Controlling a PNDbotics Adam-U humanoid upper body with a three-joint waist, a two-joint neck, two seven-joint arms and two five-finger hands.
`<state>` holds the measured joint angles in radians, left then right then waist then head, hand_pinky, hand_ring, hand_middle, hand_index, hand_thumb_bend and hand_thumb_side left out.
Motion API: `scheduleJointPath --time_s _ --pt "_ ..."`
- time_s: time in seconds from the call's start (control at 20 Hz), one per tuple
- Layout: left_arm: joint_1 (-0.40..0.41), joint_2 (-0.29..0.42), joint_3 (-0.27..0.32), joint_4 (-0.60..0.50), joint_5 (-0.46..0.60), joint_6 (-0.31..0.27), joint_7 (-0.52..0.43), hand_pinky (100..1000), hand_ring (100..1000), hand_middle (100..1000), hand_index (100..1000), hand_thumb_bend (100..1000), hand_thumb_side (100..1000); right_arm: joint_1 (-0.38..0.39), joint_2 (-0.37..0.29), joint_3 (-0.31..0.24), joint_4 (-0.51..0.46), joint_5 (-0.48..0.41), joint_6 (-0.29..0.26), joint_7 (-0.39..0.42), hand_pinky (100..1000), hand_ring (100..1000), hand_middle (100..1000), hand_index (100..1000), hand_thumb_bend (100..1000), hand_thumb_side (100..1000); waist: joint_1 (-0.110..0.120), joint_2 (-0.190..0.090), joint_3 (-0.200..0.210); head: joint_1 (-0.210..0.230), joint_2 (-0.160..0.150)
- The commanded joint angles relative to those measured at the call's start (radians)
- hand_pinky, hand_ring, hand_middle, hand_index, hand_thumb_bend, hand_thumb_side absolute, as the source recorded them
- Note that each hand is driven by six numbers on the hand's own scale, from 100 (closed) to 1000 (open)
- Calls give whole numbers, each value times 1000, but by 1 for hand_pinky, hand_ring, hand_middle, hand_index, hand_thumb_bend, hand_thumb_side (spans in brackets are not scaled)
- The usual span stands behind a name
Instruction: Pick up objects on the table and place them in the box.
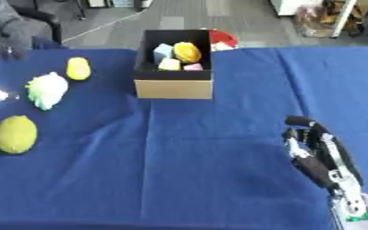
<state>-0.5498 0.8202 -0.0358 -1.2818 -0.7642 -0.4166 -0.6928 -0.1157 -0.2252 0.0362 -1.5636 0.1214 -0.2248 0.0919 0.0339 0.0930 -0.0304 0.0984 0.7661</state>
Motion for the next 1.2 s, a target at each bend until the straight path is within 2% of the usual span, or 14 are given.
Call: scheduleJointPath --time_s 0.05,0.4,0.6,0.9,1.2 --pt "16 63 -3 -16 14 -27 -51 832 739 740 888 561 438 0 -25 -11 -8 6 -1 -5 759 666 743 803 100 370 19 -28 5 -6 4" --pt "103 60 -28 66 -21 -39 -97 830 741 741 886 632 463 16 -29 -12 -5 9 -1 -6 759 666 743 803 100 371 27 -47 14 -14 4" --pt "127 42 -34 134 -45 -29 -91 822 736 736 882 584 440 18 -28 -10 -5 9 -1 -6 759 666 743 803 100 370 25 -49 14 -13 4" --pt "133 -8 -26 199 -48 28 57 812 729 731 883 449 381 16 -24 -9 -3 8 -2 -5 759 666 743 803 100 370 17 -49 13 -10 4" --pt "135 -21 -13 185 -30 64 188 824 758 763 905 404 350 14 -23 -10 -1 7 -3 -6 759 666 743 803 100 370 12 -48 15 -7 4"
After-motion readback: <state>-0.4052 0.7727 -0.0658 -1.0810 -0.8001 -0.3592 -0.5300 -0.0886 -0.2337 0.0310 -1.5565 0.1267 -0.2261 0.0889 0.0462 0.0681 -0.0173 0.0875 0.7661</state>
